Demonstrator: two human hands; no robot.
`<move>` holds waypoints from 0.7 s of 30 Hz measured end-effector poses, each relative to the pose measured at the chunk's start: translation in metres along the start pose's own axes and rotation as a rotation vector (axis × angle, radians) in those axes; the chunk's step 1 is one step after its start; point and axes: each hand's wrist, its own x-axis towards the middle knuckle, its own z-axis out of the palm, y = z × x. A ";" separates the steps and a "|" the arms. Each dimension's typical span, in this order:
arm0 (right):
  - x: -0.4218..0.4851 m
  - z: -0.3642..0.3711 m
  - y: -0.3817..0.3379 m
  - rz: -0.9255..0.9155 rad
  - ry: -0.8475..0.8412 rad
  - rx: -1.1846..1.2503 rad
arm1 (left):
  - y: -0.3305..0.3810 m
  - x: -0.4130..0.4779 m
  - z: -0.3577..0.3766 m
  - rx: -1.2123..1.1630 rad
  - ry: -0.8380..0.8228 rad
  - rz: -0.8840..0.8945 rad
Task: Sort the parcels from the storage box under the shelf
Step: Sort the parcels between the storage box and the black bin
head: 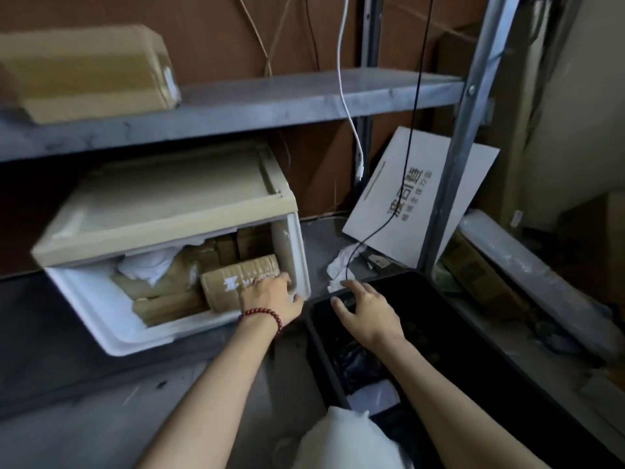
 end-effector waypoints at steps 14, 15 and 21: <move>-0.022 0.032 -0.170 -0.146 -0.231 0.138 | -0.156 -0.103 -0.078 -0.090 0.176 -0.317; -0.022 0.037 -0.173 -0.133 -0.227 0.149 | -0.163 -0.106 -0.072 -0.119 0.176 -0.340; -0.008 0.067 -0.162 -0.095 -0.312 -0.007 | -0.176 -0.085 -0.035 -0.308 0.121 -0.417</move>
